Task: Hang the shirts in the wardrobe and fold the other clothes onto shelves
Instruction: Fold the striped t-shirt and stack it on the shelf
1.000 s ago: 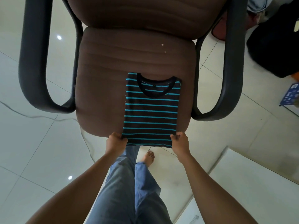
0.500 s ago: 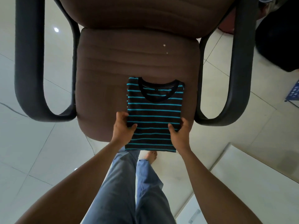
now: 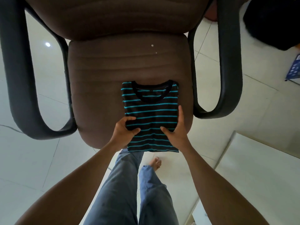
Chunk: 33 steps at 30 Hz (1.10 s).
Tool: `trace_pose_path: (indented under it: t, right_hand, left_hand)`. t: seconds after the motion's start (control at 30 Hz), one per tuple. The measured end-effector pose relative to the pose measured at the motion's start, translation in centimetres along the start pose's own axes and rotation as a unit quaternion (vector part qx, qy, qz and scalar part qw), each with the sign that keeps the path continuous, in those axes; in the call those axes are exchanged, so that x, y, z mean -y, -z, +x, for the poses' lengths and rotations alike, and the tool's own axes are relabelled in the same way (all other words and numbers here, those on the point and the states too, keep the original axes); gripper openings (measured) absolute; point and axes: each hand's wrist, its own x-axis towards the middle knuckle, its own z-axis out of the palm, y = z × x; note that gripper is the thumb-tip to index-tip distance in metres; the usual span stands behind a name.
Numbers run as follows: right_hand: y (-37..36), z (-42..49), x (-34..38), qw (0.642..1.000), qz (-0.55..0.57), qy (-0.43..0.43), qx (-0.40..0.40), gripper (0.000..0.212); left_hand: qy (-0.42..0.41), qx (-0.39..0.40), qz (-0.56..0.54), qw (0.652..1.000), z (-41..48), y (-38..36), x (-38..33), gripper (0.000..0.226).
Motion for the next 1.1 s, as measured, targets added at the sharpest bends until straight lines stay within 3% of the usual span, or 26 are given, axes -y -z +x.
trace_pose_path:
  t: [0.1, 0.27, 0.4, 0.6, 0.83, 0.97, 1.1]
  right_hand:
    - [0.0, -0.9, 0.9, 0.999, -0.004, 0.026, 0.037, 0.090]
    - [1.7, -3.3, 0.9, 0.990, 0.107, -0.055, 0.074, 0.048]
    - [3.4, -8.3, -1.1, 0.963, 0.242, -0.117, 0.035, 0.044]
    - [4.5, -20.2, -6.8, 0.907, 0.380, -0.166, -0.071, 0.044]
    - [-0.5, -38.4, -15.5, 0.788, 0.540, -0.174, -0.238, 0.046]
    - [-5.2, -50.8, -18.8, 0.719, 0.595, -0.160, -0.322, 0.046]
    - [-10.6, -63.7, -21.3, 0.643, 0.623, -0.143, -0.422, 0.046]
  left_hand:
    - [-0.005, -0.006, 0.009, 1.000, -0.6, 0.2, -0.5, 0.052]
    - [0.028, 0.036, -0.059, 0.997, -2.7, 1.4, -2.7, 0.058]
    - [0.072, 0.156, -0.068, 0.983, -6.0, 0.4, -5.1, 0.058]
    - [0.037, 0.233, 0.102, 0.966, -11.2, -6.2, -4.5, 0.061]
    - [-0.042, 0.388, 0.351, 0.851, -20.9, -15.3, 0.8, 0.060]
    - [-0.067, 0.457, 0.431, 0.776, -29.3, -19.0, 6.6, 0.069]
    - [-0.094, 0.526, 0.477, 0.698, -40.8, -21.8, 13.6, 0.064]
